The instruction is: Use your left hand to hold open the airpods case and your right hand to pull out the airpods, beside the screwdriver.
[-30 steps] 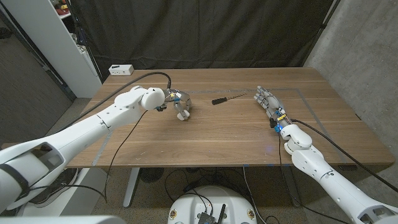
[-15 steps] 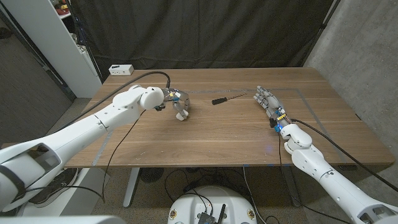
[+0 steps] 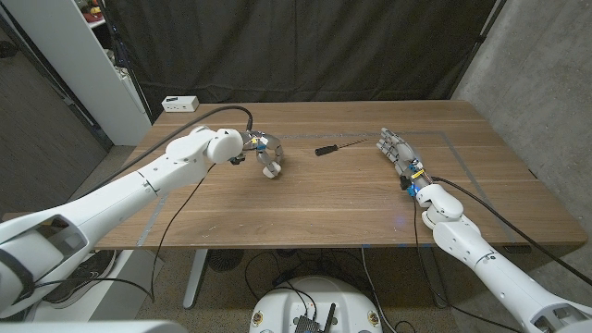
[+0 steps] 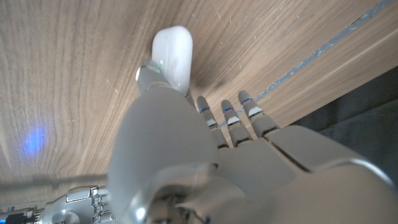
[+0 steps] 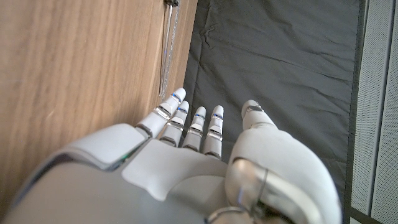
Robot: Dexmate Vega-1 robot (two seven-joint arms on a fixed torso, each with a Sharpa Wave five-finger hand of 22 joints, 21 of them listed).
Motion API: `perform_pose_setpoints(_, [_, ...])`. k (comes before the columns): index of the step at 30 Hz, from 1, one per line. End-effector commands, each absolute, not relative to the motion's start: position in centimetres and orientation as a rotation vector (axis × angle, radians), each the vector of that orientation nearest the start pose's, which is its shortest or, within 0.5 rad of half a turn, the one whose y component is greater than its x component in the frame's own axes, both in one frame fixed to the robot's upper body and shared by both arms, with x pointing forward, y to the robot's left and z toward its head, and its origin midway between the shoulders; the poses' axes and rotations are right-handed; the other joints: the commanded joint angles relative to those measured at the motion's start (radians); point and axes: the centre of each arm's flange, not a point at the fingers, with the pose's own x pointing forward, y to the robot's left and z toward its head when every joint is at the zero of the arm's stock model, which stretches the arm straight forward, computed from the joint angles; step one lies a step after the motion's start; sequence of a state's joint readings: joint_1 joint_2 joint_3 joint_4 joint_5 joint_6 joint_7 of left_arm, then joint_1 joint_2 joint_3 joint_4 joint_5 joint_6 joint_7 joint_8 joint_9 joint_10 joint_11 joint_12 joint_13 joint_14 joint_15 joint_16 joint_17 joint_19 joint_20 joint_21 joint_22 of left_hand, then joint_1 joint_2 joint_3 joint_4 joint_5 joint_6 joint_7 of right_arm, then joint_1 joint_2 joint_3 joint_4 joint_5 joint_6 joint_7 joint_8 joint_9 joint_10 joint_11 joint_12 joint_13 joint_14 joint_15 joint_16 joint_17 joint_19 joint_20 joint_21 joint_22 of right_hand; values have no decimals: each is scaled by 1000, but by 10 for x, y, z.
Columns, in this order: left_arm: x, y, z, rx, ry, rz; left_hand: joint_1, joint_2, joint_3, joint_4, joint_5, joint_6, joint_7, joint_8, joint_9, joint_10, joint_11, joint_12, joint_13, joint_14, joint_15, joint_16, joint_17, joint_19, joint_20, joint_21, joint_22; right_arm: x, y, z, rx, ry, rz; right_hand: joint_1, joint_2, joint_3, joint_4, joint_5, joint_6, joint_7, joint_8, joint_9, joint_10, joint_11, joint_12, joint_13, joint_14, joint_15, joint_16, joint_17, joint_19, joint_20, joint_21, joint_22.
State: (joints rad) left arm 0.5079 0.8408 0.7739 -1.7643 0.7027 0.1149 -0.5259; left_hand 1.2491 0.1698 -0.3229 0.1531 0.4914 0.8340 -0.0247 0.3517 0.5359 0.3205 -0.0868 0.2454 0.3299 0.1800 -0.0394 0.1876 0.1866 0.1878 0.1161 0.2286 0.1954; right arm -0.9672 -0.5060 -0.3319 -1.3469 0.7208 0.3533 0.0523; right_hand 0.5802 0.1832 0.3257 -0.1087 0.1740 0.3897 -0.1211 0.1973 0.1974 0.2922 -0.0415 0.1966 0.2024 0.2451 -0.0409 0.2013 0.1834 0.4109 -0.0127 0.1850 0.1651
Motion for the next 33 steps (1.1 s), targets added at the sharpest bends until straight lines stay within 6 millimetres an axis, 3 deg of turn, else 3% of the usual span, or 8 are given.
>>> perform_pose_setpoints(1, [602, 195, 48, 1886, -324, -279, 81, 1, 41, -52, 11, 194, 18, 75, 31, 151, -46, 54, -6, 71, -105, 26, 1, 28, -24, 13, 5, 631, -295, -77, 145, -586, 209, 11, -5, 10, -1, 3, 12, 1, 4, 5, 8, -5, 7, 1, 8, -83, 6, 4, 3, -4, 6, 5])
perform_pose_setpoints(12, [601, 178, 48, 1855, -317, -271, 81, 21, 54, -32, 6, 141, 10, 83, 77, 134, -38, 45, 3, 71, -84, 21, 7, 33, -24, 18, 9, 630, -293, -81, 141, -576, 224, 10, -4, 11, 1, 3, 11, 1, 3, 5, 8, -5, 7, 1, 9, -83, 7, 5, 2, -4, 6, 5])
perform_pose_setpoints(18, [599, 189, 55, 1721, -371, -260, 82, 17, 57, -28, 4, 147, 16, 93, 89, 140, -32, 46, 4, 79, -88, 23, 8, 39, -24, 21, 9, 626, -289, -83, 105, -562, 230, 13, -5, 12, -2, 4, 14, 1, 4, 5, 11, -2, 8, 1, 14, -81, 8, 5, 2, -4, 6, 5])
perform_pose_setpoints(25, [578, 198, 91, 1661, -510, -151, 89, -2, 50, -28, 1, 162, -5, 106, 105, 103, -25, 27, 3, 53, -90, 9, 6, 30, -27, 18, 9, 617, -284, -66, -24, -556, 233, 61, -27, 27, -42, 8, 63, -1, 20, 5, 12, 0, 7, 1, 9, -75, -2, -4, -2, 5, 4, 4])
perform_pose_setpoints(26, [574, 198, 98, 1650, -535, -137, 90, -4, 49, -28, 1, 165, -6, 105, 101, 95, -21, 22, 2, 42, -89, 5, 6, 26, -28, 16, 9, 616, -283, -63, -44, -557, 243, 68, -30, 27, -47, 8, 82, -18, 26, 5, 11, -1, 6, 1, 7, -73, -4, -5, -5, 7, 3, 4])
perform_pose_setpoints(28, [566, 197, 111, 1609, -598, -120, 93, -9, 44, -28, 1, 175, -13, 100, 90, 59, -23, 5, -2, 14, -80, -4, 6, 9, -26, 9, 8, 614, -278, -54, -81, -556, 261, 79, -37, 28, -53, 8, 104, -4, 32, 7, 8, -1, 5, 1, -3, -70, -9, -6, -8, 12, 2, 4])
perform_pose_setpoints(33, [552, 184, 149, 1585, -753, -112, 95, -14, 34, -25, 2, 183, -32, 89, 73, 11, -17, -16, -8, -31, -66, -11, 5, -13, -25, -1, 4, 617, -256, -36, -135, -533, 385, 115, -59, 27, -64, 7, 169, -2, 49, 13, -25, 0, -4, 1, -45, -59, -21, -7, -20, 35, 0, 3])
